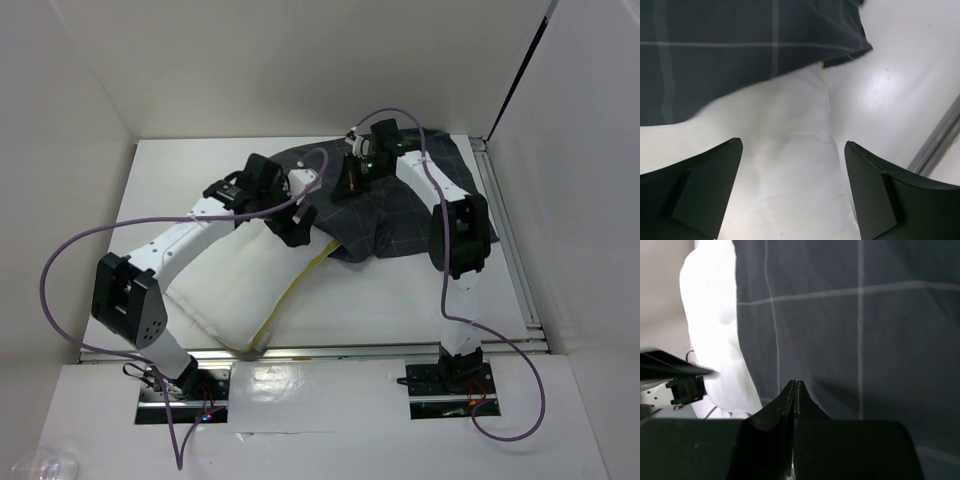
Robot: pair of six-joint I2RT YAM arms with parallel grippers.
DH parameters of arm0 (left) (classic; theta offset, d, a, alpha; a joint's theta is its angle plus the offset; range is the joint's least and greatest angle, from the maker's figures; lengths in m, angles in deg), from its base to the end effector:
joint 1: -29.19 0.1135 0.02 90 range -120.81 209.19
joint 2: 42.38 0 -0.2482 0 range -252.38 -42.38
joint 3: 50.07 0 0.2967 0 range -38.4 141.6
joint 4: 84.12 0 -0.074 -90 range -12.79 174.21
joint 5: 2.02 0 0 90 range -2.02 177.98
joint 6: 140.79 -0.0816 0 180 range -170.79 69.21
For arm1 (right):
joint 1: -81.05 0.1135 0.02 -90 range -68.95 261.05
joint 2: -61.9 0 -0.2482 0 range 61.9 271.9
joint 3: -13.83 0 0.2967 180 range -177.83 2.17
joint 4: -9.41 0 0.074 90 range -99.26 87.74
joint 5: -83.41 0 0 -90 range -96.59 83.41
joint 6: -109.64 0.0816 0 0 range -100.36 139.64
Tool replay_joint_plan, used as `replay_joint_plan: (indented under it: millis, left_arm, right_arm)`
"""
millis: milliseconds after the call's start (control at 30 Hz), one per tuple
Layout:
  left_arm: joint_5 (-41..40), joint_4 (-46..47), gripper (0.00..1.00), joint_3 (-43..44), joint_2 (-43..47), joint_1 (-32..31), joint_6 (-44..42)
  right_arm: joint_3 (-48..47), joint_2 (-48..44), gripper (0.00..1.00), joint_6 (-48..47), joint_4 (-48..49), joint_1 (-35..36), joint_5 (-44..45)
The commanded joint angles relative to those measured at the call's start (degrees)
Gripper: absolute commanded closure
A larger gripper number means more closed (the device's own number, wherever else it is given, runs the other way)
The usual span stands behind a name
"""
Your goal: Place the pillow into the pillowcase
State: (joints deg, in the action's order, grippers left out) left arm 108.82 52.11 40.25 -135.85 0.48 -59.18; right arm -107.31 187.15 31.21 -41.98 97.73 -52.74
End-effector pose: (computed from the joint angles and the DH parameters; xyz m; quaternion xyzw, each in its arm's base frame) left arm 0.3666 -0.2339 0.2352 0.3540 0.8462 -0.2293 0.3258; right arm 0.4938 0.2094 0.1874 -0.1553 0.8726 0.4296 0.1732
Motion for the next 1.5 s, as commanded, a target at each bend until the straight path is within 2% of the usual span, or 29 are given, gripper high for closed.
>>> replay_joint_plan:
  millis: [0,67,100,133,267,500,733,833,933,1000,1067,1167,1233,1267,1300,1400,1467]
  left_arm:
    - [-3.34,-2.00,0.01,6.33,4.09,2.69,1.00]
    - [-7.19,-4.62,0.00,9.14,3.30,4.53,1.00]
    - [-8.52,-5.34,0.00,9.67,3.30,5.24,1.00]
    - [-9.75,-5.34,0.00,9.68,2.51,7.07,1.00]
    - [-17.05,-3.94,0.00,5.99,1.98,12.88,5.03]
    - [-22.94,-5.07,0.00,7.83,-3.90,20.61,9.96]
    - [-21.81,-9.30,0.00,13.19,-12.43,26.15,9.35]
    - [-17.70,-9.91,0.00,13.72,-15.59,28.00,8.04]
    - [-7.61,-11.57,0.00,14.85,-20.23,30.37,6.89]
    - [-4.51,-12.46,0.03,15.57,-22.71,31.26,6.01]
    - [1.54,-13.08,0.11,16.09,-24.65,32.48,4.35]
    - [4.72,-13.77,0.19,16.09,-26.14,32.49,2.68]
    - [7.27,-14.83,0.51,17.93,-27.63,32.49,1.63]
    - [8.15,-16.40,0.95,18.46,-29.03,32.49,1.01]
    - [8.16,-16.42,1.00,18.47,-29.05,32.49,1.00]
    - [6.42,-15.20,1.00,17.42,-27.39,32.49,0.12]
    - [4.22,-11.07,1.00,15.05,-22.04,32.49,-1.19]
  right_arm:
    - [1.54,-7.03,1.00,-2.87,-2.55,1.07,0.80]
    - [2.24,-7.74,0.96,-4.01,-2.55,1.07,0.80]
    - [2.24,-8.52,0.88,-5.15,-3.07,1.07,0.80]
    - [2.24,-9.75,0.74,-5.68,-3.08,1.07,1.32]
    - [4.52,-13.18,0.66,-8.41,-1.85,1.68,-0.87]
    - [6.73,-17.41,0.64,-13.24,1.93,2.74,0.97]
    - [3.39,-16.18,0.64,-14.39,0.70,3.26,0.36]
    - [1.28,-14.77,0.64,-14.91,0.09,3.26,0.36]
    - [-2.05,-12.15,0.63,-14.91,-0.53,3.26,0.36]
    - [-4.42,-10.82,0.63,-14.91,-0.53,3.26,0.36]
    - [-8.28,-8.55,0.62,-14.30,-1.06,3.26,0.88]
    - [-14.34,-4.95,0.62,-13.78,-2.19,3.26,0.89]
    - [-16.90,-3.35,0.61,-13.07,-2.20,3.26,0.89]
    - [-19.00,-1.95,0.61,-13.07,-2.20,3.26,0.89]
    - [-19.90,-1.42,0.61,-12.55,-2.20,3.26,0.89]
    - [-23.06,0.51,0.58,-12.01,-2.20,3.26,1.50]
    - [-23.68,1.22,0.53,-10.79,-1.50,3.26,2.02]
